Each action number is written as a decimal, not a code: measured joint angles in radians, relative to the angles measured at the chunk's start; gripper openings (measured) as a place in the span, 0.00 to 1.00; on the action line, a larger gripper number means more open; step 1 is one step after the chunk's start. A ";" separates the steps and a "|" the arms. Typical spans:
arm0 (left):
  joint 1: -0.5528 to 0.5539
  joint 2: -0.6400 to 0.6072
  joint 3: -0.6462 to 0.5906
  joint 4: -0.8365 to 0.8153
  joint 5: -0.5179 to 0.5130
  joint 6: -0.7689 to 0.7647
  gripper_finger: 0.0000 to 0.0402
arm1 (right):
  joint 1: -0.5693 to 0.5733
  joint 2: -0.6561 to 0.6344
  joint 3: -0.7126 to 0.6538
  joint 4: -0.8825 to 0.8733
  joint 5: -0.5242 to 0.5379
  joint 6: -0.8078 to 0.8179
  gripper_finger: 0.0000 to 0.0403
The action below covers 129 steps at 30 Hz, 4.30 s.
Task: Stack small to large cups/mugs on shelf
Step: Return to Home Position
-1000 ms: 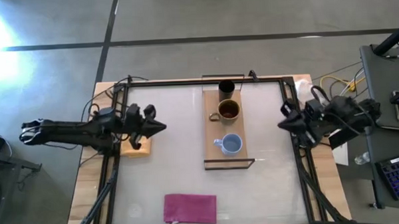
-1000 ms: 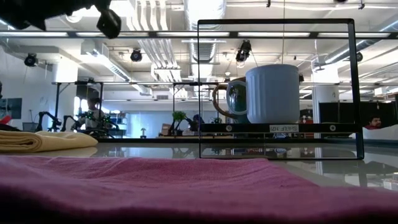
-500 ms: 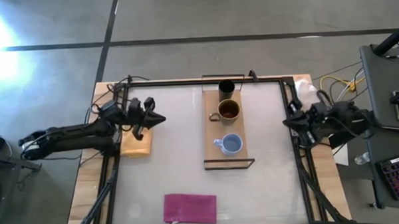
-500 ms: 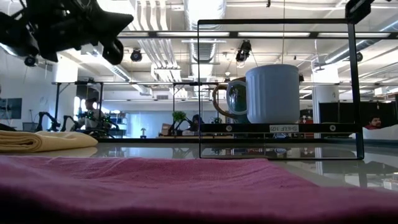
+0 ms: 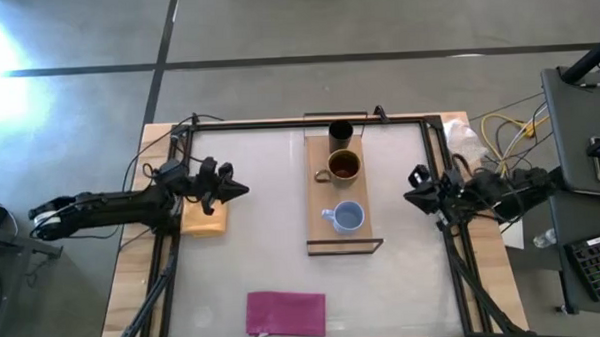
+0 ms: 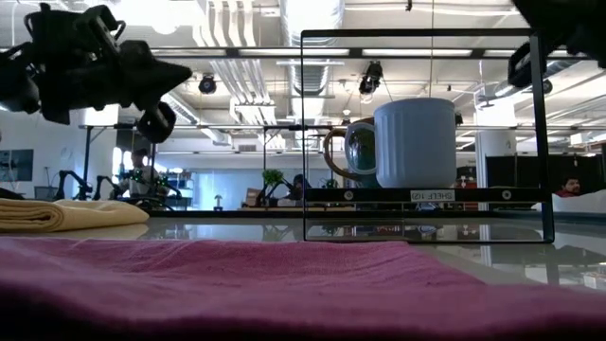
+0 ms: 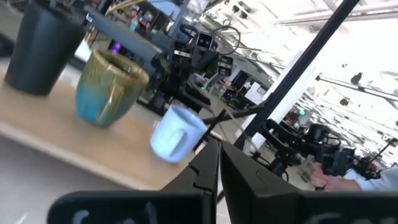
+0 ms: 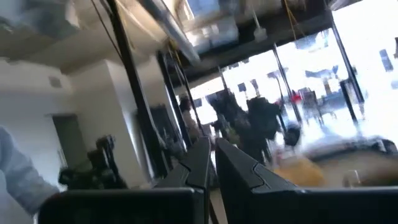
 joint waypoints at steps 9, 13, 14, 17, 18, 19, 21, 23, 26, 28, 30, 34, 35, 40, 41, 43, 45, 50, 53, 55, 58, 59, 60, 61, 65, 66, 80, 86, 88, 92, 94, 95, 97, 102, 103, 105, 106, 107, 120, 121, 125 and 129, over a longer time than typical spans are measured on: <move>0.000 -0.098 -0.053 -0.016 0.003 -0.046 0.00 | -0.002 0.000 -0.001 -0.033 0.027 -0.002 0.04; 0.015 -0.193 -0.054 -0.074 0.002 -0.029 0.00 | -0.002 0.000 -0.001 -0.035 0.026 0.002 0.04; 0.019 -0.219 -0.054 -0.116 0.001 -0.028 0.00 | -0.002 0.000 -0.001 -0.034 0.026 0.002 0.04; 0.024 -0.316 -0.054 -0.252 -0.003 -0.026 0.00 | -0.002 0.000 -0.001 -0.036 0.025 0.001 0.04; 0.025 -0.354 -0.054 -0.281 -0.006 -0.022 0.00 | -0.002 0.000 -0.001 -0.036 0.023 0.000 0.04; 0.025 -0.392 -0.054 -0.315 -0.014 -0.016 0.00 | -0.002 0.000 -0.001 -0.036 0.023 -0.003 0.04; 0.025 -0.465 -0.054 -0.390 -0.044 0.003 0.00 | -0.002 0.000 -0.001 -0.037 0.023 -0.003 0.04; 0.025 -0.530 -0.053 -0.449 -0.077 0.020 0.00 | -0.002 0.000 -0.001 -0.045 0.023 -0.003 0.04; 0.025 -0.618 -0.054 -0.534 -0.107 0.037 0.00 | -0.002 0.000 -0.001 -0.075 0.023 -0.002 0.04; 0.025 -0.664 -0.054 -0.623 -0.117 0.038 0.00 | -0.002 0.000 -0.001 -0.098 0.024 0.002 0.04; 0.025 -0.702 -0.054 -0.702 -0.117 0.037 0.00 | -0.002 0.000 -0.001 -0.114 0.026 0.004 0.04; 0.025 -0.748 -0.054 -0.816 -0.117 0.037 0.00 | -0.002 0.000 -0.001 -0.124 0.026 -0.008 0.04; 0.025 -0.750 -0.054 -0.813 -0.117 0.052 0.00 | -0.002 0.000 -0.001 -0.127 0.027 -0.012 0.04; 0.025 -0.741 -0.054 -0.816 -0.118 0.056 0.00 | -0.002 0.002 -0.001 -0.181 0.089 -0.004 0.04; 0.025 -0.735 -0.054 -0.816 -0.118 0.055 0.00 | -0.002 0.002 -0.001 -0.196 0.115 0.006 0.04; 0.024 -0.721 -0.055 -0.815 -0.117 0.055 0.00 | -0.002 0.003 -0.001 -0.217 0.168 0.009 0.04; 0.024 -0.710 -0.055 -0.813 -0.117 0.055 0.00 | -0.002 0.003 -0.001 -0.228 0.198 0.007 0.04; 0.024 -0.691 -0.055 -0.813 -0.116 0.055 0.00 | -0.002 0.010 -0.001 -0.233 0.206 0.005 0.04; 0.024 -0.679 -0.055 -0.812 -0.116 0.055 0.00 | -0.002 0.009 -0.001 -0.232 0.206 0.005 0.04; 0.024 -0.672 -0.055 -0.812 -0.116 0.055 0.00 | -0.002 0.009 -0.001 -0.232 0.206 0.005 0.04; 0.024 -0.661 -0.055 -0.812 -0.116 0.055 0.00 | -0.002 0.009 -0.001 -0.232 0.206 0.005 0.04; 0.024 -0.657 -0.055 -0.812 -0.116 0.055 0.00 | -0.002 0.009 -0.001 -0.232 0.206 0.005 0.04; 0.024 -0.654 -0.055 -0.812 -0.116 0.055 0.00 | -0.002 0.009 -0.001 -0.232 0.206 0.005 0.04; 0.024 -0.651 -0.055 -0.812 -0.116 0.055 0.00 | -0.002 0.009 -0.001 -0.232 0.206 0.005 0.04; 0.024 -0.639 -0.055 -0.811 -0.115 0.055 0.00 | -0.002 0.009 -0.001 -0.232 0.206 0.005 0.04; 0.024 -0.636 -0.055 -0.811 -0.115 0.055 0.00 | -0.002 0.009 -0.001 -0.232 0.206 0.005 0.04; 0.024 -0.621 -0.056 -0.810 -0.115 0.055 0.00 | -0.002 0.009 -0.001 -0.232 0.206 0.005 0.04; 0.024 -0.621 -0.056 -0.809 -0.115 0.055 0.00 | -0.002 0.009 0.000 -0.232 0.206 0.005 0.04; 0.024 -0.622 -0.056 -0.809 -0.115 0.055 0.00 | -0.002 0.009 0.000 -0.232 0.206 0.005 0.04; 0.024 -0.621 -0.056 -0.809 -0.115 0.055 0.00 | -0.002 0.009 0.000 -0.232 0.206 0.005 0.04; 0.024 -0.622 -0.056 -0.809 -0.115 0.055 0.00 | -0.002 0.009 0.000 -0.232 0.206 0.005 0.04; 0.024 -0.621 -0.056 -0.809 -0.115 0.055 0.00 | -0.002 0.009 0.000 -0.232 0.206 0.005 0.04; 0.024 -0.622 -0.056 -0.809 -0.115 0.055 0.00 | -0.002 0.009 0.000 -0.232 0.206 0.005 0.04; 0.024 -0.622 -0.056 -0.809 -0.115 0.055 0.00 | -0.002 0.009 0.000 -0.232 0.206 0.005 0.04; 0.024 -0.622 -0.056 -0.809 -0.115 0.055 0.00 | -0.002 0.009 0.000 -0.232 0.206 0.005 0.04; 0.024 -0.622 -0.056 -0.809 -0.115 0.055 0.00 | -0.002 0.009 0.000 -0.232 0.206 0.005 0.04; 0.024 -0.622 -0.056 -0.809 -0.115 0.055 0.00 | -0.002 0.009 0.000 -0.232 0.206 0.005 0.04; 0.024 -0.622 -0.056 -0.809 -0.115 0.055 0.00 | -0.002 0.009 0.000 -0.232 0.206 0.005 0.04; 0.025 -0.621 -0.056 -0.809 -0.115 0.055 0.00 | -0.002 0.009 0.000 -0.232 0.206 0.005 0.04; 0.024 -0.621 -0.056 -0.809 -0.115 0.055 0.00 | -0.002 0.009 0.000 -0.232 0.206 0.005 0.04; 0.025 -0.621 -0.056 -0.809 -0.115 0.055 0.00 | -0.002 0.009 0.000 -0.232 0.206 0.005 0.04; 0.025 -0.621 -0.056 -0.809 -0.115 0.055 0.00 | -0.002 0.009 0.000 -0.232 0.206 0.005 0.04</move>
